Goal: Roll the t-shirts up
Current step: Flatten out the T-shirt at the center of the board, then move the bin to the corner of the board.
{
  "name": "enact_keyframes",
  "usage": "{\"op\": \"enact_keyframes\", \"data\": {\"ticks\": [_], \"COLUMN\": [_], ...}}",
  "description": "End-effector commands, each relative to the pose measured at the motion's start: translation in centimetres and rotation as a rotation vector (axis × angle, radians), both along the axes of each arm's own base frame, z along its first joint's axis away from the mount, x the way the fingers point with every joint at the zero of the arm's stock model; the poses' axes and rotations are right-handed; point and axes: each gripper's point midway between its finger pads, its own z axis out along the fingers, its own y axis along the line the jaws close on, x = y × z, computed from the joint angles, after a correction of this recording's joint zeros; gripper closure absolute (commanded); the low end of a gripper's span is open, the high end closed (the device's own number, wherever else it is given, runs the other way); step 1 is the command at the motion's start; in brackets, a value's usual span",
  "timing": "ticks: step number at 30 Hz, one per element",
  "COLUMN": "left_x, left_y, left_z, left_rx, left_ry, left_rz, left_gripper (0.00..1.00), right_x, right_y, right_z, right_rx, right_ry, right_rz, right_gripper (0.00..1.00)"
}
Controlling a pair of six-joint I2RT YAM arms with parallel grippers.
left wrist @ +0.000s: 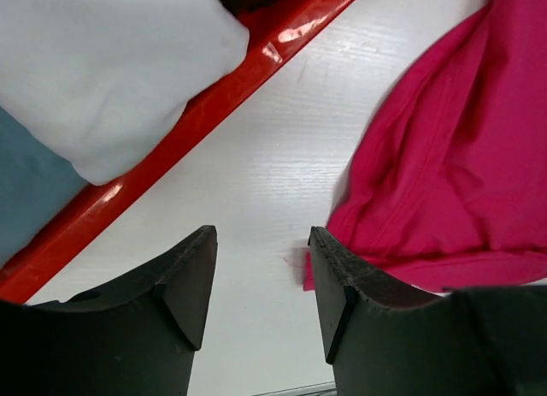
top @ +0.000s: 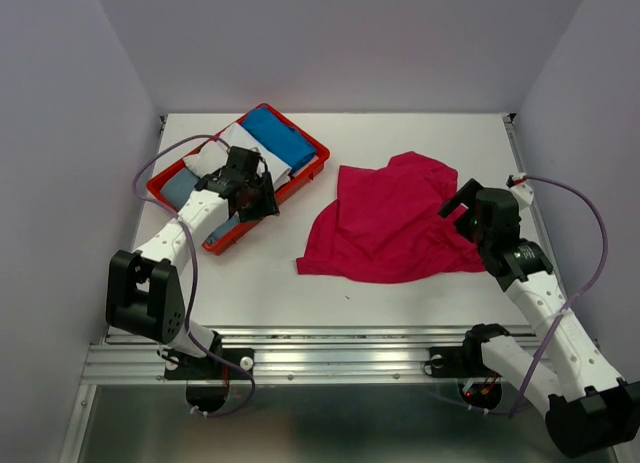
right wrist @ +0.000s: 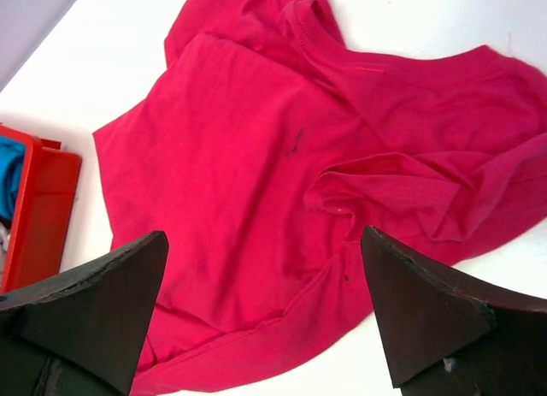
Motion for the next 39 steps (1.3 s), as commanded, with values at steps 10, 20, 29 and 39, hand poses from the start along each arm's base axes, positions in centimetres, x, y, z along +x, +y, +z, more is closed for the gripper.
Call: {"op": "enact_keyframes", "data": {"ticks": [10, 20, 29, 39], "left_x": [-1.8, 5.9, 14.2, 13.4], "left_y": [6.4, 11.8, 11.7, 6.3], "left_z": [-7.6, -4.7, -2.6, 2.2], "left_rx": [0.222, 0.265, 0.302, 0.222], "left_ry": [0.198, 0.121, 0.068, -0.038], "left_rz": [0.121, 0.294, 0.295, 0.159], "left_gripper": [0.41, 0.41, 0.41, 0.41], "right_x": [2.1, 2.5, 2.2, 2.7], "right_y": [2.3, 3.0, 2.8, 3.0], "right_z": [-0.4, -1.1, -1.3, -2.2], "right_rx": [0.069, 0.081, 0.082, 0.077], "right_ry": [-0.028, -0.017, -0.016, 0.013], "right_rz": [0.083, 0.112, 0.104, 0.109], "right_gripper": [0.00, 0.00, 0.00, 0.00]}}
